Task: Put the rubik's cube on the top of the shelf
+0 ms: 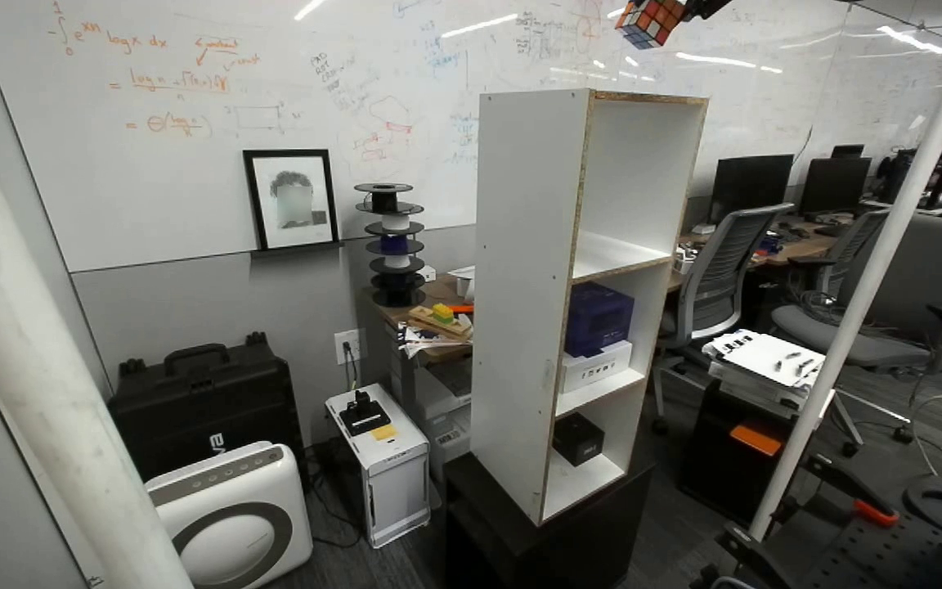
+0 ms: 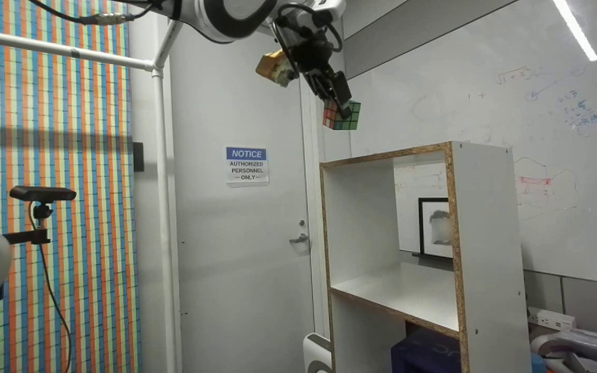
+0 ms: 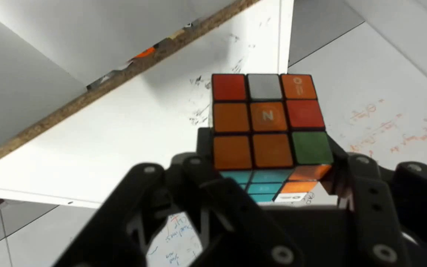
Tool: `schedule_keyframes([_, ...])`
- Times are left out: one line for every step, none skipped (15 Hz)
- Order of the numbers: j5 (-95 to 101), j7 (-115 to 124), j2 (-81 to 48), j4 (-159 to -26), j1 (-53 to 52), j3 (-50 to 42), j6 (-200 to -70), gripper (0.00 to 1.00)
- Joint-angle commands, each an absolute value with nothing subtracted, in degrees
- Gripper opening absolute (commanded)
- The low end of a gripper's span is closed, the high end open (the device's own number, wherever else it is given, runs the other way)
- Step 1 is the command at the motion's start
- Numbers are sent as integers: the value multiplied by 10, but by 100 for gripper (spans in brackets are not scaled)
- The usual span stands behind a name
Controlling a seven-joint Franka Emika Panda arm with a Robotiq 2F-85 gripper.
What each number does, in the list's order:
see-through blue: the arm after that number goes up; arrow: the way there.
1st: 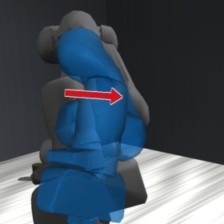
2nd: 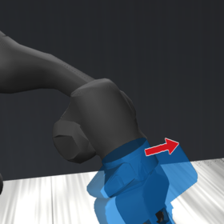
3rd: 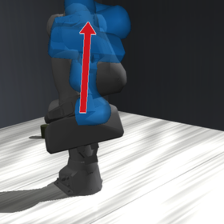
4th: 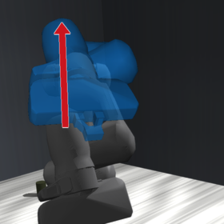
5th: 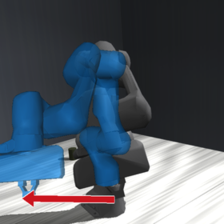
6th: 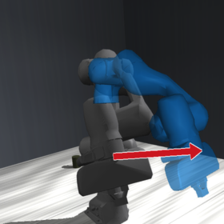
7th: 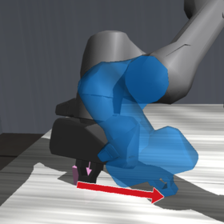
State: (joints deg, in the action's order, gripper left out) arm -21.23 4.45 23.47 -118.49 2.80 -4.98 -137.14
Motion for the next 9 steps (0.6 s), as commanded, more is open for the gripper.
schedule_keyframes([-163, 88, 130, -1103, 42, -37, -1425, 38])
schedule_keyframes([-141, 96, 108, -1093, 46, -36, -1434, 38])
schedule_keyframes([-121, 103, 88, -1083, 48, -38, -1434, 38])
schedule_keyframes([-106, 113, 68, -1071, 48, -38, -1432, 38])
schedule_keyframes([-92, 122, 53, -1060, 49, -39, -1427, 38])
schedule_keyframes([-87, 127, 39, -1045, 47, -42, -1419, 88])
schedule_keyframes([-87, 132, 33, -1030, 44, -42, -1411, 89])
schedule_keyframes([-98, 132, 32, -1018, 41, -43, -1397, 94])
schedule_keyframes([-110, 127, 34, -1008, 39, -44, -1373, 100])
